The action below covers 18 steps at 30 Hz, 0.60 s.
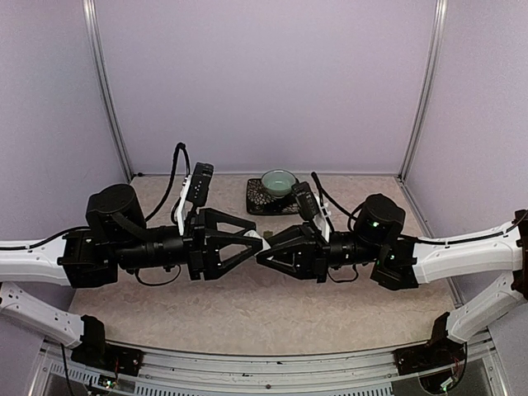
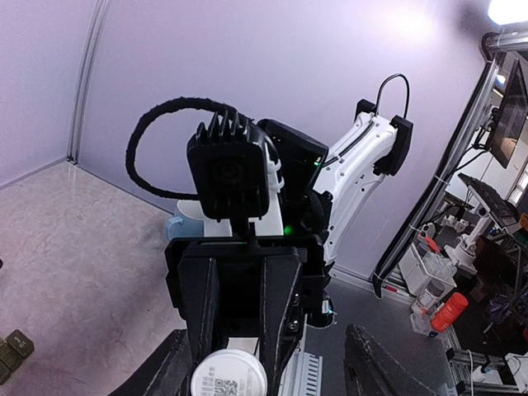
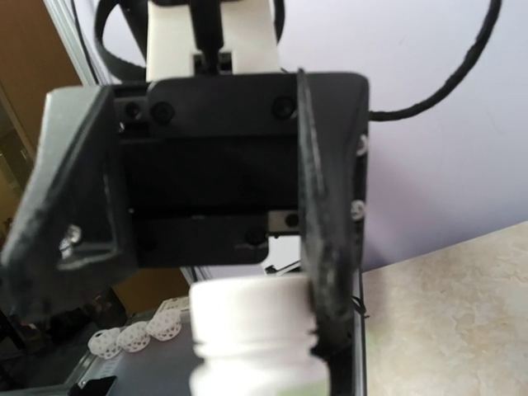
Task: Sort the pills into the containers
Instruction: Unscrew the lid of the pill bottle.
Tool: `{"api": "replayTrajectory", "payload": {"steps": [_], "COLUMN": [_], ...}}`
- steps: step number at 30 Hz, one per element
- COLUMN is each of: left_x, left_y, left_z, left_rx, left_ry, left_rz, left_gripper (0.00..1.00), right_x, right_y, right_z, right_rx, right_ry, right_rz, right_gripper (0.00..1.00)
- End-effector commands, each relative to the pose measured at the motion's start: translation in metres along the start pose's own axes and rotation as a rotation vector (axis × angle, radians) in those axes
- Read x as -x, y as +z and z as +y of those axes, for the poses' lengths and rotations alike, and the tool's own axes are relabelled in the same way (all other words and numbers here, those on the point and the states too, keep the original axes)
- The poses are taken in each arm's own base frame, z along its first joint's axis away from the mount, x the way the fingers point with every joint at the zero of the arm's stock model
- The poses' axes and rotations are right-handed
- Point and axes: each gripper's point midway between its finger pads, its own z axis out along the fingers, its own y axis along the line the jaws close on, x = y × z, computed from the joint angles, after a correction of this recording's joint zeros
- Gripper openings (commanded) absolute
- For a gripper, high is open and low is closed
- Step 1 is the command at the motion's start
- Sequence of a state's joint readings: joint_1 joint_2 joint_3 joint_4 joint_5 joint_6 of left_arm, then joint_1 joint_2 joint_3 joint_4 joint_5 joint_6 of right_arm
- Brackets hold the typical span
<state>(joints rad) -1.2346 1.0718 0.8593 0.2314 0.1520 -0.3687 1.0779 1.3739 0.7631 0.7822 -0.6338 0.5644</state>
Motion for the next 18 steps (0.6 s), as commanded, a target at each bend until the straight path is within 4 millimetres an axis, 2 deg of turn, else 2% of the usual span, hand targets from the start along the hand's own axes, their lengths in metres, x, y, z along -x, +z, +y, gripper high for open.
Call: {"api": "replayTrajectory", "payload": {"steps": [1,14,18], "left_x": [0.005,0.006,0.008], "left_y": [-0.005,-0.010,-0.016], "left_z": [-0.010,0.007,0.013], "left_rx": [-0.042,0.045,0.084], "left_ry": [0.011,-0.016,-0.025], "left_rz": [-0.024,-0.041,-0.058], "left_gripper": [0.60,0.59,0.67], "right_x": [0.012,0.013,0.018], "right_y": [-0.015,-0.015,-0.018], "right_z": [-0.020,-0.013,-0.006], "right_rx": [-0.098,-0.068,-0.053], "right_ry": [0.011,-0.008,-0.031], "right_rz": [-0.060,-0.051,-0.058], "right_gripper": [0.18,0.18,0.18]}}
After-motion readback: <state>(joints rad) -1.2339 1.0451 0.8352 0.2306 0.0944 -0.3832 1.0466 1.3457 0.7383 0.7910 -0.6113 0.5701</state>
